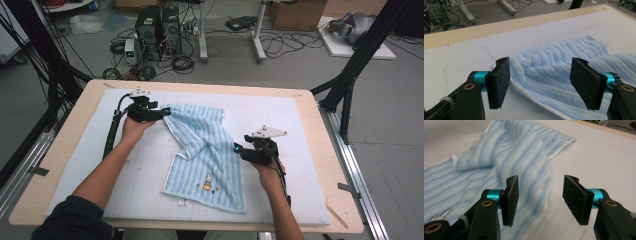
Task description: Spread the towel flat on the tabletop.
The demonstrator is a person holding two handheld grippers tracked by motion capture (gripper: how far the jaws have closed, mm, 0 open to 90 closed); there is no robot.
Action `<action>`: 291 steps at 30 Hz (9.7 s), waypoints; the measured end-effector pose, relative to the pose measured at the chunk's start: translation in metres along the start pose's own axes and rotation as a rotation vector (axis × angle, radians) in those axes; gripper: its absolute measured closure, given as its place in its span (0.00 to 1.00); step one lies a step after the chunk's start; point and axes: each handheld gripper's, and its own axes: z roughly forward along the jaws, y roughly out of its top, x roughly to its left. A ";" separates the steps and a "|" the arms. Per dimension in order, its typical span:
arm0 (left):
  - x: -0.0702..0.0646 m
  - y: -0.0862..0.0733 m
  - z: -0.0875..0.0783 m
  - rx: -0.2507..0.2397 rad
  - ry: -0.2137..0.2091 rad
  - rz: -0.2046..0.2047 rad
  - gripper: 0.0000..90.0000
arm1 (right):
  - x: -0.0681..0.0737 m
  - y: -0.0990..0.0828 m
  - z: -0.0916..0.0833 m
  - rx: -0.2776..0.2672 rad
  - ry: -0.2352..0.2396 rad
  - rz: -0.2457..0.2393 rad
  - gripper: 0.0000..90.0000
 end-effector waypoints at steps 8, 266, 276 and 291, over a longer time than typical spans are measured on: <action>-0.007 -0.013 -0.002 0.050 -0.033 0.030 0.38 | -0.016 0.033 0.050 0.053 -0.035 0.010 0.57; -0.042 -0.028 0.040 0.187 0.097 0.096 0.96 | -0.045 0.023 0.093 0.199 -0.174 0.073 0.95; -0.028 -0.023 0.039 0.158 0.115 0.003 0.61 | -0.046 0.026 0.099 0.157 -0.230 0.082 0.77; -0.036 -0.036 0.028 0.165 0.059 0.066 0.97 | -0.040 0.007 0.068 0.197 -0.085 0.095 0.91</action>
